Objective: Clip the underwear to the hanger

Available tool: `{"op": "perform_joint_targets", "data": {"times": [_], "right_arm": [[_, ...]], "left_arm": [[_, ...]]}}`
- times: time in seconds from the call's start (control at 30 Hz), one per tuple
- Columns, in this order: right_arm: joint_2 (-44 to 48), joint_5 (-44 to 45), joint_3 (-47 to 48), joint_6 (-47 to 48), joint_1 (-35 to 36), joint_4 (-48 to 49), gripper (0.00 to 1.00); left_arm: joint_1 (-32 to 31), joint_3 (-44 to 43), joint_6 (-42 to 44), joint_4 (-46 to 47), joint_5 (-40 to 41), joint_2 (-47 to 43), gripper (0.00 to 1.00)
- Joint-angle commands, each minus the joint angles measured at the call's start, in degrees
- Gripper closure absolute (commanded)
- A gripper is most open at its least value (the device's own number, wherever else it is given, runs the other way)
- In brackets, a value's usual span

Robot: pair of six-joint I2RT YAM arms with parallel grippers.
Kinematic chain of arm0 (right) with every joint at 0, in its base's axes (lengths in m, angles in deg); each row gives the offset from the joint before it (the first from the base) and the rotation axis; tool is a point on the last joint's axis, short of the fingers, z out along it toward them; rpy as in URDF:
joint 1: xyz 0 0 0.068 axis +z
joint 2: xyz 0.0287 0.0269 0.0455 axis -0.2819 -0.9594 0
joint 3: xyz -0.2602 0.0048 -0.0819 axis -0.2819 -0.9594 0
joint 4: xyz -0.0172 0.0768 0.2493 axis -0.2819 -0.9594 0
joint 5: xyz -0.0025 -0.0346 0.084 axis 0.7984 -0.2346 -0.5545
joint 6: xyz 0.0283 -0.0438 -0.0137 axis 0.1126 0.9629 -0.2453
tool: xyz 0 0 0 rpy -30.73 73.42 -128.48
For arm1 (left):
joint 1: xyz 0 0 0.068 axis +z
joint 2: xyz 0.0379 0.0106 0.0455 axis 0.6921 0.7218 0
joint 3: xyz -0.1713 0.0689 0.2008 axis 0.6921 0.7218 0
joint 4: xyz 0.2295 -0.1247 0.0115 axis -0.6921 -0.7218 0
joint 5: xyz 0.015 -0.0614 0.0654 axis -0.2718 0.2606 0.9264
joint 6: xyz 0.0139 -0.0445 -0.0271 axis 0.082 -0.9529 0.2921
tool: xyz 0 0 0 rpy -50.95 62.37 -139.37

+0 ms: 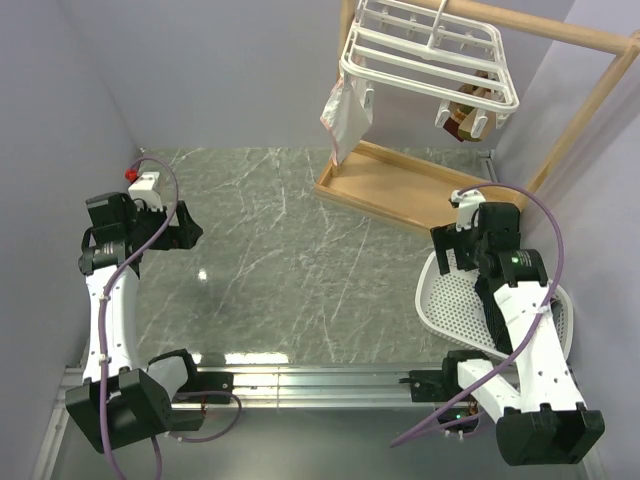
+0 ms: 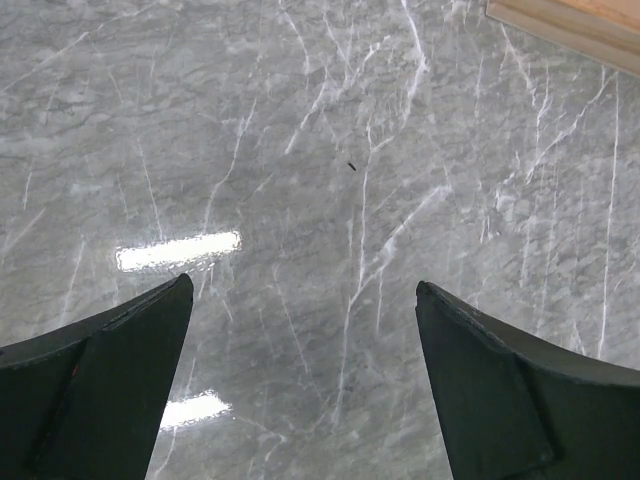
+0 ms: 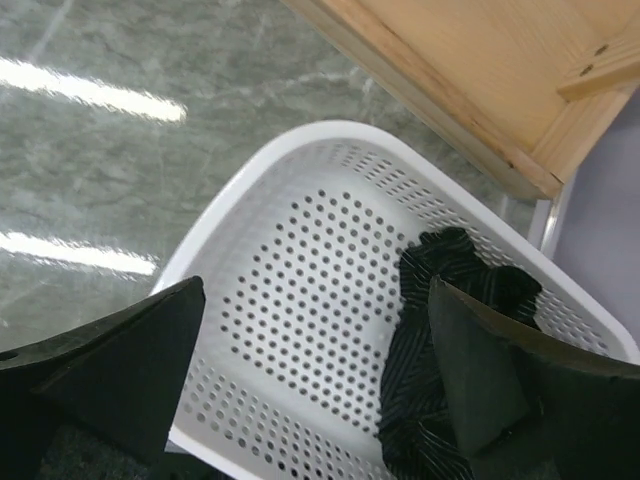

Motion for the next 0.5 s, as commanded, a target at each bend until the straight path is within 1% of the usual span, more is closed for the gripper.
{"op": "perform_joint_targets", "data": {"times": [0.0,0.07,0.13,0.23,0.3,0.33,0.43,0.47], "right_arm": [[-1.49,3.22,3.06,3.91,-0.1,-5.91,0.0],[-2.64,6.37,3.49,4.8,-0.1,-7.57,0.0],[-4.39,5.43,4.63,4.8,-1.49,-10.82,0.0],[-6.06,4.63,6.22,5.32,-2.99,-12.77,0.0],[-6.86,4.54,5.52,7.68,-5.62,-12.07,0.0],[-8.25,4.02,5.17,8.74,-9.55,-12.07,0.0],[-11.07,3.57,4.12,12.88,-14.76,-12.6,0.0],[-11.34,3.57,2.46,14.71,-17.12,-11.9,0.0]], "left_arm": [[0.08,-1.51,3.59,0.28,-1.07,0.63,0.01],[0.0,-1.69,4.21,0.01,-1.51,0.81,0.01],[0.08,-1.86,4.65,-0.16,-1.87,0.98,0.01],[0.0,-2.13,5.09,-0.17,-1.52,1.94,0.01],[0.0,-2.22,5.27,-0.08,-0.9,2.56,0.01],[0.08,-2.22,5.35,-0.16,-0.47,3.09,0.01],[0.08,-2.57,5.53,-0.6,-0.37,3.79,0.01],[0.08,-2.57,5.44,-0.43,-0.37,3.71,0.01]]}}
